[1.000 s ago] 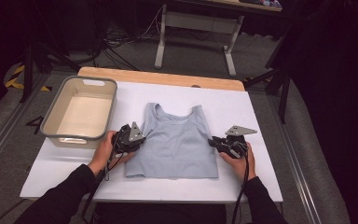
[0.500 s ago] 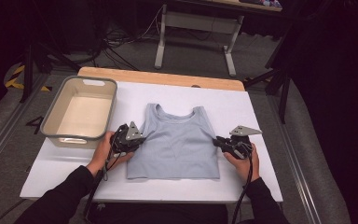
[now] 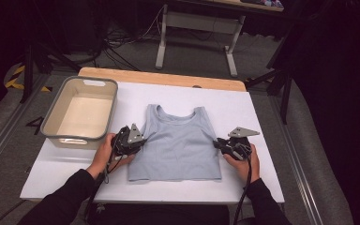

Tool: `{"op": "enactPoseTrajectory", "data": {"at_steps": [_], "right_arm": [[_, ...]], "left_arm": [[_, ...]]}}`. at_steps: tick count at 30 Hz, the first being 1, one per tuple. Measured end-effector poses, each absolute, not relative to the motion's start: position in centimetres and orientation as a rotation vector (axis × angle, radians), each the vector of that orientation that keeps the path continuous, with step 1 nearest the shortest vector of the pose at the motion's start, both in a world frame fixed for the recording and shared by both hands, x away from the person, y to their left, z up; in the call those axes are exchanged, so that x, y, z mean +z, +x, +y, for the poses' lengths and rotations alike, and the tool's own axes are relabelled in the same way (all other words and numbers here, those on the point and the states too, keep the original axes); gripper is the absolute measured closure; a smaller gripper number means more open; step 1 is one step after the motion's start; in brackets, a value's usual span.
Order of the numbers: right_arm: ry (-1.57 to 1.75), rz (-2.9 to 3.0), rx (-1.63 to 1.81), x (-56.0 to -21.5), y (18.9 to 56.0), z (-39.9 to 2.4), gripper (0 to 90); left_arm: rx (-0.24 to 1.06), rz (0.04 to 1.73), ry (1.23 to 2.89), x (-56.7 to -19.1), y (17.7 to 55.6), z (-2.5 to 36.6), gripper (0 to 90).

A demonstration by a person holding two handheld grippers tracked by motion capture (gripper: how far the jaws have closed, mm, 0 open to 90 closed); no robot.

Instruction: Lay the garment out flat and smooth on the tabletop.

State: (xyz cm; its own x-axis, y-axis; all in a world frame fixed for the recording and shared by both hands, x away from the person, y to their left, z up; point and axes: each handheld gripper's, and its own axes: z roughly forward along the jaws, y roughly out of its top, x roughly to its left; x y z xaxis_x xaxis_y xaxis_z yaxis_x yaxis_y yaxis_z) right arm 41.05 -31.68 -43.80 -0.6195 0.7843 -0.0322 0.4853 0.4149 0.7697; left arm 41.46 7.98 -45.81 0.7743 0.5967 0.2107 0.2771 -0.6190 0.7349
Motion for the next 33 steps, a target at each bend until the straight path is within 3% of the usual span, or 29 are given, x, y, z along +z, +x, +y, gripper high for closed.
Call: {"op": "enactPoseTrajectory", "data": {"at_steps": [9, 14, 21, 30, 33], "right_arm": [[1.082, 2.288, 1.051, -43.6, 40.6, -32.0, 75.0], [1.087, 2.278, 1.045, -43.4, 40.4, -32.2, 74.7], [1.096, 2.213, 1.089, -42.5, 40.3, -32.5, 59.2], [0.965, 2.177, 1.185, -40.7, 42.4, -31.9, 53.8], [0.912, 2.196, 1.177, -40.0, 44.9, -31.1, 51.9]], "left_arm": [[0.602, 0.655, 2.201, -44.8, 42.0, 7.5, 70.1], [0.631, 0.682, 2.153, -43.9, 42.1, 7.6, 58.3], [0.574, 0.706, 2.108, -42.7, 43.7, 7.1, 47.5], [0.586, 0.803, 2.094, -42.1, 47.2, 5.2, 41.7], [0.575, 0.856, 2.083, -41.7, 49.4, 4.5, 41.6]]}}
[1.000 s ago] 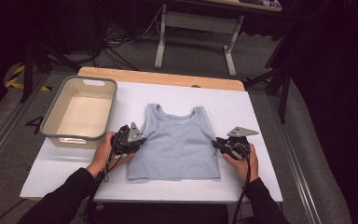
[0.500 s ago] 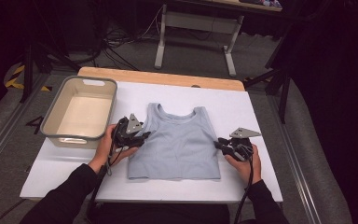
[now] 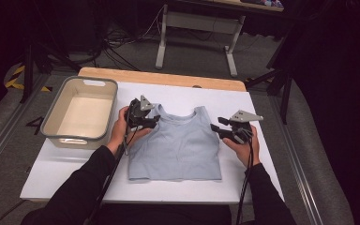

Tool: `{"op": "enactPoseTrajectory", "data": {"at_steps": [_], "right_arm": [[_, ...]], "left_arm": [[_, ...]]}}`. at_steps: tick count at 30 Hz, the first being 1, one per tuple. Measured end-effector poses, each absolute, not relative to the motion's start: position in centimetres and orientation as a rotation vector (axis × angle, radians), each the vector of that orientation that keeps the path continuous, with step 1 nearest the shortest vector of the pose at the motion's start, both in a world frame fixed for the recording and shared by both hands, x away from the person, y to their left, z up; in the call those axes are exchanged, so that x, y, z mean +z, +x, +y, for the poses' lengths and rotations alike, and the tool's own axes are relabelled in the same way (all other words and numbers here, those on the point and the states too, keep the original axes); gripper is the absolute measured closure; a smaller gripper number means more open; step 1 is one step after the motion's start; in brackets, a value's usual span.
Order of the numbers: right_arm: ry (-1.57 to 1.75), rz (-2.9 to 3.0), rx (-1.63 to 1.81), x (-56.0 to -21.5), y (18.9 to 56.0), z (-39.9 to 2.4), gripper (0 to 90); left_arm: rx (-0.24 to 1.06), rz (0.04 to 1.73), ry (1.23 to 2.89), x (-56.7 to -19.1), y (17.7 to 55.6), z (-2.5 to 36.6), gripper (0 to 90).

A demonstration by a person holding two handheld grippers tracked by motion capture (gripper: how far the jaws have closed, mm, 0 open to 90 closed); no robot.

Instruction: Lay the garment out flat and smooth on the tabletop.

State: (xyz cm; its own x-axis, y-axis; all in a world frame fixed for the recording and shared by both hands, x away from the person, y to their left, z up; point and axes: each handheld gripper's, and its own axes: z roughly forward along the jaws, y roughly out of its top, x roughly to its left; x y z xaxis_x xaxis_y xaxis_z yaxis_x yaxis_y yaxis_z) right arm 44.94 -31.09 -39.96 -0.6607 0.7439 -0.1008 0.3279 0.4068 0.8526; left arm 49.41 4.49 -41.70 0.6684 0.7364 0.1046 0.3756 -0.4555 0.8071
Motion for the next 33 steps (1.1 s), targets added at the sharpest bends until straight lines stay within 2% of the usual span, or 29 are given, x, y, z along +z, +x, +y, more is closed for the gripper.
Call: {"op": "enactPoseTrajectory", "data": {"at_steps": [3, 5, 10, 13, 20, 21, 25, 27, 28, 33], "right_arm": [[0.927, 2.208, 1.197, -39.5, 47.4, -30.5, 48.7], [0.974, 2.266, 1.252, -39.4, 49.4, -30.0, 42.7], [1.036, 2.276, 1.169, -39.5, 52.7, -28.8, 42.5], [1.094, 2.298, 1.093, -40.1, 54.6, -28.0, 40.8], [1.208, 2.365, 1.015, -42.3, 57.0, -27.1, 39.6], [1.205, 2.372, 1.015, -42.5, 57.0, -27.1, 41.3], [1.203, 2.394, 1.003, -43.0, 57.2, -26.8, 60.9], [1.186, 2.410, 0.996, -43.2, 57.1, -26.5, 69.4], [1.176, 2.408, 0.991, -43.1, 57.0, -26.4, 74.4], [1.135, 2.388, 1.022, -42.7, 56.5, -26.0, 82.9]], "left_arm": [[0.557, 0.889, 2.104, -41.6, 51.1, 4.0, 37.1], [0.551, 0.921, 2.097, -41.9, 52.2, 3.8, 38.0], [0.515, 0.952, 2.124, -43.3, 54.5, 3.4, 38.9], [0.477, 0.939, 2.107, -43.8, 55.4, 3.6, 44.0], [0.396, 0.994, 2.118, -45.1, 56.8, 3.5, 42.5], [0.393, 0.999, 2.121, -45.2, 56.9, 3.4, 42.8], [0.389, 1.009, 2.129, -45.5, 57.4, 3.3, 52.5], [0.373, 1.013, 2.116, -45.5, 57.4, 3.4, 66.4], [0.354, 1.008, 2.125, -45.6, 57.5, 3.4, 70.1], [0.403, 0.978, 2.119, -44.8, 57.4, 3.5, 83.0]]}}
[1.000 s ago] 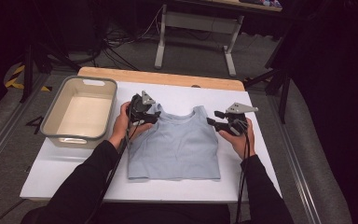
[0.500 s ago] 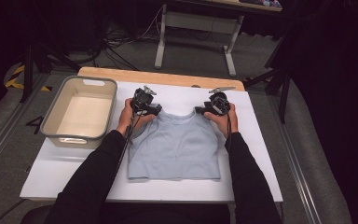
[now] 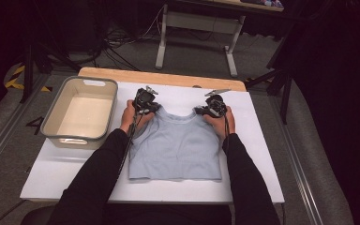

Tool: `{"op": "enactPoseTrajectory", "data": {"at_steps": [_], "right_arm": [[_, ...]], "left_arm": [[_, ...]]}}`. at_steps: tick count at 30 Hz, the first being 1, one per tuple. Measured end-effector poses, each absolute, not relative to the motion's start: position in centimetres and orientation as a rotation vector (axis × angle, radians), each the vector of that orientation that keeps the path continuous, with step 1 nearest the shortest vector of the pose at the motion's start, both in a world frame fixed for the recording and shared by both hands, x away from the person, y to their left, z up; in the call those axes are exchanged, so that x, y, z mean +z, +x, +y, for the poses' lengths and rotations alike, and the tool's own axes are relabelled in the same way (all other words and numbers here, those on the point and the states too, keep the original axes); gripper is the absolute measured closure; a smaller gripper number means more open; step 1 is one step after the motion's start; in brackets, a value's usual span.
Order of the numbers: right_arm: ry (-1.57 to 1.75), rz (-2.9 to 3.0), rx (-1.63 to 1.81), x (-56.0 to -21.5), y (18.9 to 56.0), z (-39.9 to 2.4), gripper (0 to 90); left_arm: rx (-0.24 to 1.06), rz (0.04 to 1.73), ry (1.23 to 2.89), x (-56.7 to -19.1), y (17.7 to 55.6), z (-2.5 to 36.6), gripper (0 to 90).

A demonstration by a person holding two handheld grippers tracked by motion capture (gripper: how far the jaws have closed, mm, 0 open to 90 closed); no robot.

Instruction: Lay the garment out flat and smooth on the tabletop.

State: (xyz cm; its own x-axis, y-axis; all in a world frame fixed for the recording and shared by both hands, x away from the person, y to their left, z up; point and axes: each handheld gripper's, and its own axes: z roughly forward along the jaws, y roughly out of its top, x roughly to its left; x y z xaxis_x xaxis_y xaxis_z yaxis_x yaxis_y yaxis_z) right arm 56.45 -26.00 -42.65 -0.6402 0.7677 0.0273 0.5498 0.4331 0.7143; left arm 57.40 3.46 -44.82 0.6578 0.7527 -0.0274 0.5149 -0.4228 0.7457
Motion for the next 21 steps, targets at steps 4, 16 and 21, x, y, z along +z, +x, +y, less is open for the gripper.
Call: {"op": "enactPoseTrajectory", "data": {"at_steps": [4, 16, 21], "right_arm": [[1.109, 2.328, 1.084, -41.4, 55.8, -26.1, 83.0], [1.027, 2.108, 1.315, -37.3, 53.5, -27.4, 80.7], [0.991, 2.064, 1.374, -35.6, 52.2, -27.8, 80.8]], "left_arm": [[0.449, 0.957, 2.039, -43.1, 56.7, 3.8, 84.2], [0.597, 0.855, 1.888, -37.4, 54.1, 3.9, 85.1], [0.606, 0.817, 1.834, -35.4, 52.6, 5.0, 85.2]]}}
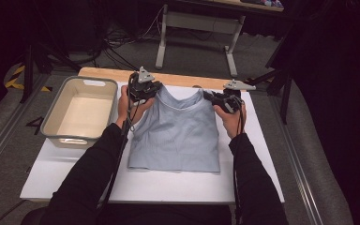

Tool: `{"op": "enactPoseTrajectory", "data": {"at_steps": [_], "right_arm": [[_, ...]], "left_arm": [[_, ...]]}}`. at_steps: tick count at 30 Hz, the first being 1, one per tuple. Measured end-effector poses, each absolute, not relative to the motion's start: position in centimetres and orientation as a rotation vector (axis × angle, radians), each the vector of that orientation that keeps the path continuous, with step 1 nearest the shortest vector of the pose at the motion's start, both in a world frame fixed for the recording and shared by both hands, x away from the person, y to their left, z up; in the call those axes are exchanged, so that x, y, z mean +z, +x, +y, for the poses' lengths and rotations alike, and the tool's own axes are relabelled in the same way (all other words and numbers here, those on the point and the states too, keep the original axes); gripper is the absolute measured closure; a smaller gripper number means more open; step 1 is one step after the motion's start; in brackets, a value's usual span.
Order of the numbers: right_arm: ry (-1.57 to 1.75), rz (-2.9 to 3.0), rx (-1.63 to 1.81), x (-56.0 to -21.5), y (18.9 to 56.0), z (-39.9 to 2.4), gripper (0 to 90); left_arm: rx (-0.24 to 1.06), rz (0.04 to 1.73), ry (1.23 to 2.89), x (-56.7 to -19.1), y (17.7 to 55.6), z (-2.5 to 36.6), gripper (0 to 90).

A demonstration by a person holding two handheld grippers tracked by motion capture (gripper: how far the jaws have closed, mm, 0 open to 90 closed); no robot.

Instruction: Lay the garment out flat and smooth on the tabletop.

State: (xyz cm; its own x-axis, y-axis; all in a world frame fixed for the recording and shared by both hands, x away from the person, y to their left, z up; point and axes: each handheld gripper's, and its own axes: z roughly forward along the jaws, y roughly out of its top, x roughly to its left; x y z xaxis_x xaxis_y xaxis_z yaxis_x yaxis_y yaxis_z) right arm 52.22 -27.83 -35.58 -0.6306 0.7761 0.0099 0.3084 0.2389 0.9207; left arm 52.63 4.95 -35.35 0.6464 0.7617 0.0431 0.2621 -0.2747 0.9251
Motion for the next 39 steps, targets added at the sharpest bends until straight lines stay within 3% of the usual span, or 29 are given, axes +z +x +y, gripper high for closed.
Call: {"op": "enactPoseTrajectory", "data": {"at_steps": [28, 39], "right_arm": [[0.848, 1.955, 1.525, -30.7, 47.3, -27.4, 86.4], [0.874, 1.973, 1.435, -32.1, 48.9, -27.2, 86.1]], "left_arm": [[0.718, 0.661, 1.805, -30.5, 47.8, 5.9, 86.9], [0.776, 0.720, 1.824, -32.0, 49.7, 5.2, 85.9]]}}
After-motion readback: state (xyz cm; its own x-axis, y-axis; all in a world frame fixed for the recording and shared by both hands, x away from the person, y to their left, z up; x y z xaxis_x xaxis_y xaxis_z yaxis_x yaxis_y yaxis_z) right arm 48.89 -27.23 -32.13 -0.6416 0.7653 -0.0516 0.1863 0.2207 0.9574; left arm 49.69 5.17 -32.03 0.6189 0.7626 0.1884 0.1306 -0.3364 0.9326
